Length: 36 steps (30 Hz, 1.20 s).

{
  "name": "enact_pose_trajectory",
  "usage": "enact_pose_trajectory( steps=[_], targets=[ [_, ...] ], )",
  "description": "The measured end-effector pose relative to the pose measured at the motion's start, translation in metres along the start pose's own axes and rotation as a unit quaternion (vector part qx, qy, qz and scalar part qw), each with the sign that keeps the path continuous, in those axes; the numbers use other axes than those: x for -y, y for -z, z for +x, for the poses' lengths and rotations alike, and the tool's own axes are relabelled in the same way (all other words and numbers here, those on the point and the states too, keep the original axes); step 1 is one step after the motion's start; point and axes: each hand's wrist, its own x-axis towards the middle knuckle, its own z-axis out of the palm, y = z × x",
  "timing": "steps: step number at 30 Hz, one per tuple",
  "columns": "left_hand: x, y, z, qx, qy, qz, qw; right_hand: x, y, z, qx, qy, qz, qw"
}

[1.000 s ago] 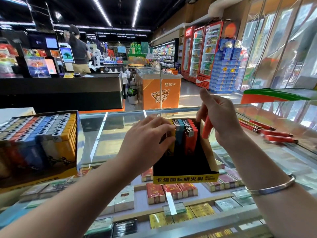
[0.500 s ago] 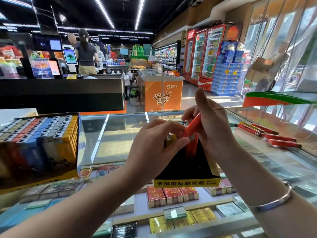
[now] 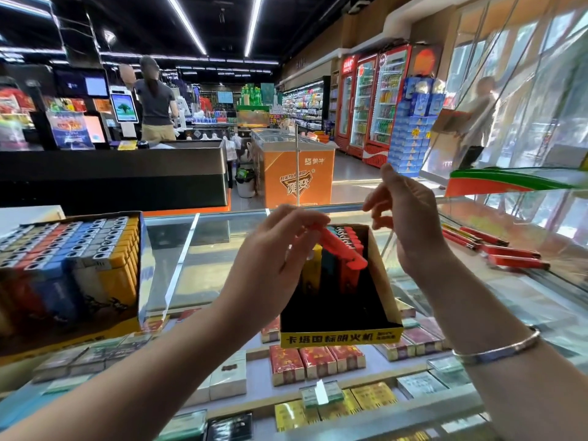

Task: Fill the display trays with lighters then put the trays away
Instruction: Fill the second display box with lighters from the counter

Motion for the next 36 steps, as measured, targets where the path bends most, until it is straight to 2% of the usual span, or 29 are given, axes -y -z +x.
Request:
enact_pose_trajectory(
  steps=[3,6,9,14,27,32,36],
  targets=[
    [-0.004,-0.004,-0.002,0.021,-0.019,0.046,0.999,-0.008,0.007,0.006,-0.032,-0.049,-0.068,0.996],
    [-0.006,-0.007,-0.002,0.045,-0.032,0.078,0.995,-0.017,0.006,0.008,0.027,-0.109,-0.143,0.983],
    [-0.006,-0.012,0.001,0.060,-0.051,0.113,0.991,-0.021,0.002,0.005,0.096,-0.150,-0.160,0.971],
    [-0.003,-0.021,0.005,0.029,-0.072,0.182,0.980,-0.021,-0.001,0.003,0.131,-0.148,-0.181,0.964],
    [0.000,-0.035,0.000,-0.036,-0.074,0.150,0.985,-0.022,-0.002,0.003,0.146,-0.154,-0.188,0.959],
    [-0.002,-0.035,0.000,-0.022,-0.065,0.148,0.987,-0.021,-0.002,0.003,0.148,-0.151,-0.190,0.959],
    [-0.006,-0.033,-0.001,0.010,-0.051,0.080,0.995,-0.022,-0.002,0.003,0.147,-0.150,-0.195,0.958]
  ],
)
